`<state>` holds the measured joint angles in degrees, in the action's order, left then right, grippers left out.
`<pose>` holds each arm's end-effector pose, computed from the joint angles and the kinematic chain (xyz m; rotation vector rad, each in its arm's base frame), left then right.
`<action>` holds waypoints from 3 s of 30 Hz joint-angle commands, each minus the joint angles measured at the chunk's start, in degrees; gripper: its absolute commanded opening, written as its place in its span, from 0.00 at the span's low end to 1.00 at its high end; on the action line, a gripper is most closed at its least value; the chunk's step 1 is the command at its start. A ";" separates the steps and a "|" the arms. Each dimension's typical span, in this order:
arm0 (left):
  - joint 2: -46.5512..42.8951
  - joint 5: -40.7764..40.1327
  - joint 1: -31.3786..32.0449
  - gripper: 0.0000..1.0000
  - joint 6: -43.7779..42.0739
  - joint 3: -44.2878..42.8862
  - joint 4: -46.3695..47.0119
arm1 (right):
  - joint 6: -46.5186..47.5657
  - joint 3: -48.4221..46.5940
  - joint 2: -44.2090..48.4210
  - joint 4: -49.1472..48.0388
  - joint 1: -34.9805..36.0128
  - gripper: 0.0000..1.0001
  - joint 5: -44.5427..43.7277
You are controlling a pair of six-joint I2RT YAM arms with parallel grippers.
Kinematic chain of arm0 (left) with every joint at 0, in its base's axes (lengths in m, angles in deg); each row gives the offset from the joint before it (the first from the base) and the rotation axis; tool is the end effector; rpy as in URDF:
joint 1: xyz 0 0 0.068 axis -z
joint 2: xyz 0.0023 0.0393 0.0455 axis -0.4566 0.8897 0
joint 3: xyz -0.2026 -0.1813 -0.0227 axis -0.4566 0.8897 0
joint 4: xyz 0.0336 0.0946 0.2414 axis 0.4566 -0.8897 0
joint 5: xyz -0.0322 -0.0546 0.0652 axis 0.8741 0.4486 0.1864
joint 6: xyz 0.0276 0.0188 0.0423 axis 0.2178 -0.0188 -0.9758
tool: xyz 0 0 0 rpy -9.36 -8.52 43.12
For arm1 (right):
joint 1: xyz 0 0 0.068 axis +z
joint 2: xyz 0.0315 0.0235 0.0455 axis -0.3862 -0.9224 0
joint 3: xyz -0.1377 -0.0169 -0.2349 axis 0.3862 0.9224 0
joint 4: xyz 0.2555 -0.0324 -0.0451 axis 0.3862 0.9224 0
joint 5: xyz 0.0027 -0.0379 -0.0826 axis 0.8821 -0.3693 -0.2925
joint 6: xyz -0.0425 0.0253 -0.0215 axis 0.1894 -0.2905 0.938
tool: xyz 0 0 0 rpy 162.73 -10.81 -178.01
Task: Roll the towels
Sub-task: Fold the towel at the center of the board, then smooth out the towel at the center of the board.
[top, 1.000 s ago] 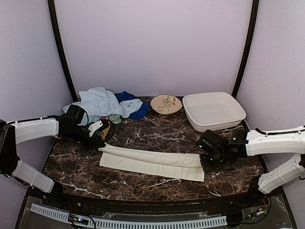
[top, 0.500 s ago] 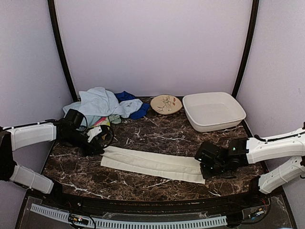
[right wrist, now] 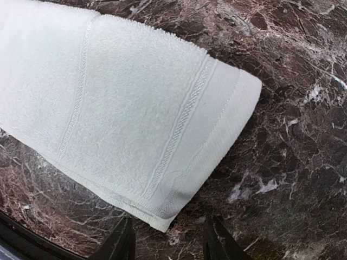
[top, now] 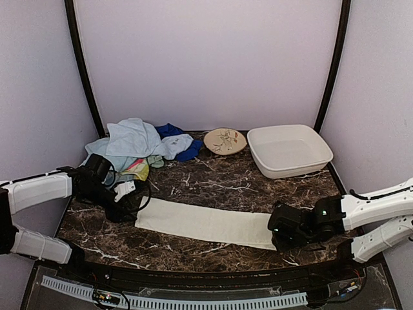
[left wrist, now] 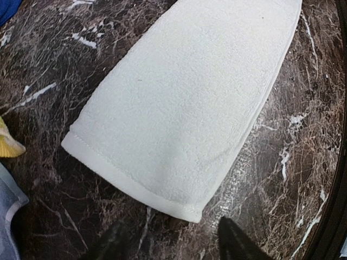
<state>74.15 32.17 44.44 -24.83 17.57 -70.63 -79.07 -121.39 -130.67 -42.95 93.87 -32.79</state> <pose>0.2017 -0.0787 0.1866 1.3573 2.1497 -0.4319 0.0734 0.1743 0.1709 -0.3176 2.6566 0.1150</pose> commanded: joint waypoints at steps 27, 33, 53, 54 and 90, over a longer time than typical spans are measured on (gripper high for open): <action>26.10 -14.77 7.77 0.61 7.77 -14.35 9.13 | 8.20 1.33 -9.07 -21.15 -30.20 0.23 19.42; 24.84 -15.46 7.72 0.61 8.28 -9.71 10.51 | 6.84 -1.11 -6.83 -9.54 -30.12 0.32 7.77; 22.41 -18.41 7.70 0.64 5.97 -8.89 11.62 | -6.73 -0.70 8.49 -5.24 -13.40 0.24 12.93; 22.45 -18.67 7.76 0.64 5.93 -8.82 11.73 | -6.94 -0.33 8.46 -6.91 -11.14 0.18 13.71; 19.67 -27.80 7.76 0.69 -3.04 0.26 20.53 | -8.68 -0.74 -11.62 3.78 -5.85 0.00 7.51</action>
<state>92.25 11.16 52.62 -25.53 15.38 -45.13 -87.71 -122.72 -140.55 -49.66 89.46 -20.53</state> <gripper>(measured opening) 0.693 0.004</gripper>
